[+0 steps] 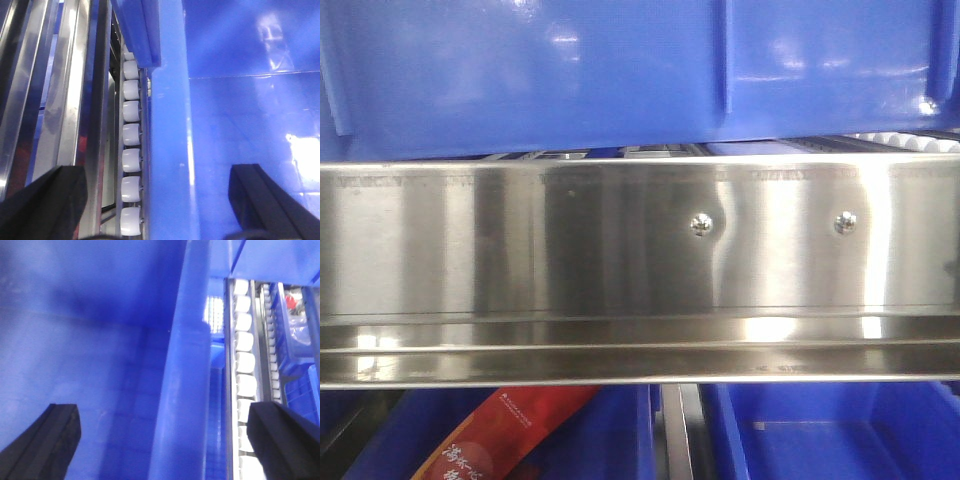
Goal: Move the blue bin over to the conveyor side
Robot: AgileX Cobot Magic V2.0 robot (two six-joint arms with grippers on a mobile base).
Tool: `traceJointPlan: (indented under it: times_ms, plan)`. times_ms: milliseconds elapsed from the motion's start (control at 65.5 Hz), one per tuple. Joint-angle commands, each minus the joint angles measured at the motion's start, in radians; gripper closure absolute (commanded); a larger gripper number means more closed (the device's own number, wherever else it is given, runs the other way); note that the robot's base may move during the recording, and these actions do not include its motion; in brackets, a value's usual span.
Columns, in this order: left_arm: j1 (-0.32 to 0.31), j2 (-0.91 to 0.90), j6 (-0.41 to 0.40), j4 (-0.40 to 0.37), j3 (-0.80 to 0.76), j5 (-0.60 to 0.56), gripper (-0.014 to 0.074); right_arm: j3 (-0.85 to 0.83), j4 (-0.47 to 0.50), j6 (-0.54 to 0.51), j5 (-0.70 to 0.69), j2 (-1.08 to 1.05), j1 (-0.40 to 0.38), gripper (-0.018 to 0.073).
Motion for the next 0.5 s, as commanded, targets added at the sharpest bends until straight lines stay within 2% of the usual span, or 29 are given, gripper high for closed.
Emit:
traceJointPlan:
  times_ms: [0, 366, 488]
  plan:
    - [0.002, 0.0, 0.0, -0.001, -0.007, -0.007, 0.012, -0.001, 0.0, 0.002, -0.014, 0.003, 0.001, 0.0]
    - [0.002, 0.004, 0.0, -0.001, -0.007, -0.007, 0.012, -0.001, 0.046, 0.002, -0.014, 0.01, 0.001, 0.0]
    - [0.002, 0.004, 0.0, -0.001, -0.007, -0.007, 0.012, -0.001, 0.046, 0.046, -0.014, -0.002, 0.001, 0.0]
